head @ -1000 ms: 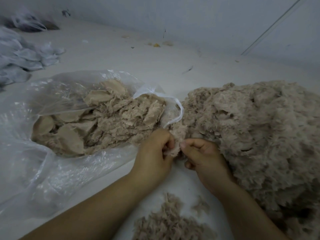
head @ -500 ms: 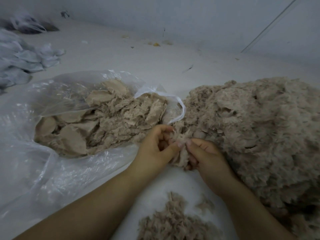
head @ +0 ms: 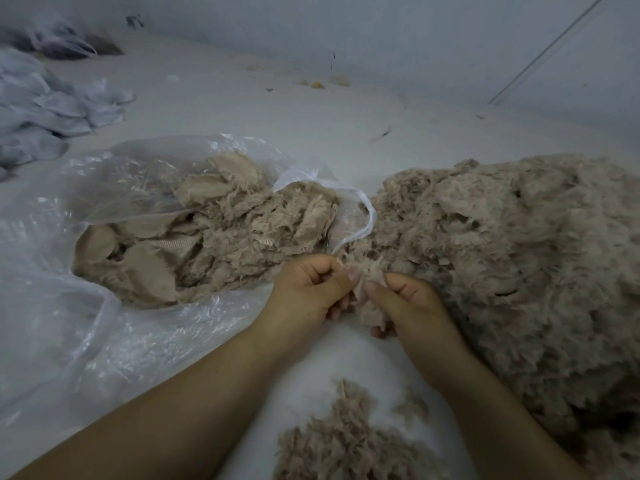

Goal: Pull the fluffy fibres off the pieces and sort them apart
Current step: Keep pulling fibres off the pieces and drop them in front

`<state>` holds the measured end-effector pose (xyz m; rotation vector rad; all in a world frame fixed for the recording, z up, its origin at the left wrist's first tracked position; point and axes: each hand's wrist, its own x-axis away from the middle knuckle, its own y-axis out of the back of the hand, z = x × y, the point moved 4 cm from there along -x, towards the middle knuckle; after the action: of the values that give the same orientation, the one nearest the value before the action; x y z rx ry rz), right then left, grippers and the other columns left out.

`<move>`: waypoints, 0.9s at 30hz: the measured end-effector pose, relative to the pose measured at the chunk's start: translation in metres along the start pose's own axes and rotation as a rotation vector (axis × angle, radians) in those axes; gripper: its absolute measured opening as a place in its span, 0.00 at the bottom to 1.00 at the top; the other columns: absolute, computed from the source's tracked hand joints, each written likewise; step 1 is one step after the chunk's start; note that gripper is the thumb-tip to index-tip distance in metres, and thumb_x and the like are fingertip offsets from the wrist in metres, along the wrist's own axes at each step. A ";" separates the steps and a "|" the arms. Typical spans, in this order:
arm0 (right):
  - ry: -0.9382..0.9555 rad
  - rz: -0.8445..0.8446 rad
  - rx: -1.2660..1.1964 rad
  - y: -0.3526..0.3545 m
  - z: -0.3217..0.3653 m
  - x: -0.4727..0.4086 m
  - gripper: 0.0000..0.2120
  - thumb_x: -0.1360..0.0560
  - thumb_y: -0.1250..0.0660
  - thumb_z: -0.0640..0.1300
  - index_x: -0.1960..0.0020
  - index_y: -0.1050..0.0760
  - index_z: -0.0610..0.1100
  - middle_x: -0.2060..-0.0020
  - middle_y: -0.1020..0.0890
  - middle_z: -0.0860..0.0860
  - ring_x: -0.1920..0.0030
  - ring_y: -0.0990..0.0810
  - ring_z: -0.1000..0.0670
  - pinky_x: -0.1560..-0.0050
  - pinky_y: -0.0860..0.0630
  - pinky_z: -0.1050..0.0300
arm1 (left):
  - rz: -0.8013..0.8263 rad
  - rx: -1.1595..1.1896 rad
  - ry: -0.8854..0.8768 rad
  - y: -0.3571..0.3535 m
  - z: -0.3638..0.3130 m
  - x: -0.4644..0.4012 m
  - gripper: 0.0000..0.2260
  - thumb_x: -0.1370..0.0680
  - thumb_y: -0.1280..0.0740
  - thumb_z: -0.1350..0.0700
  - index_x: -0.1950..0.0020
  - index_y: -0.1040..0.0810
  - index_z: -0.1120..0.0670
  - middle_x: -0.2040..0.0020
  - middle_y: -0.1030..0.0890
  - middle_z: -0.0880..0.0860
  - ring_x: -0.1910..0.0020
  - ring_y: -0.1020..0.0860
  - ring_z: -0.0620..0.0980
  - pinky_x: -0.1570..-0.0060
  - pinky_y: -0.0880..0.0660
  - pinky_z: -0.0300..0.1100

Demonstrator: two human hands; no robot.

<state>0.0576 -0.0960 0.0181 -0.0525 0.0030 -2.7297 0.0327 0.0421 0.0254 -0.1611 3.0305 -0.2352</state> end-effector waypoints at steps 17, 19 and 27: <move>0.038 0.121 -0.022 -0.003 0.001 0.003 0.18 0.19 0.39 0.41 0.63 0.15 0.48 0.71 0.17 0.52 0.72 0.23 0.56 0.71 0.29 0.64 | 0.039 0.077 0.043 -0.006 0.004 -0.002 0.03 0.23 0.34 0.66 0.54 0.25 0.59 0.73 0.25 0.53 0.79 0.30 0.44 0.79 0.34 0.32; 0.015 0.116 -0.033 -0.002 0.000 0.003 0.16 0.20 0.38 0.43 0.62 0.16 0.43 0.71 0.20 0.48 0.73 0.26 0.52 0.72 0.33 0.61 | 0.080 0.095 0.036 -0.008 0.003 -0.002 0.02 0.23 0.34 0.65 0.52 0.23 0.60 0.72 0.22 0.53 0.75 0.27 0.46 0.74 0.31 0.34; -0.053 -0.018 -0.207 0.004 -0.003 0.002 0.17 0.27 0.35 0.47 0.53 0.18 0.33 0.58 0.19 0.30 0.61 0.22 0.42 0.59 0.27 0.53 | -0.189 0.043 0.022 0.010 0.006 -0.006 0.13 0.20 0.36 0.63 0.64 0.26 0.57 0.77 0.30 0.52 0.81 0.37 0.46 0.80 0.39 0.33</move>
<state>0.0571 -0.1004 0.0156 -0.1840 0.2716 -2.7346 0.0386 0.0517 0.0180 -0.4459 3.0298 -0.3178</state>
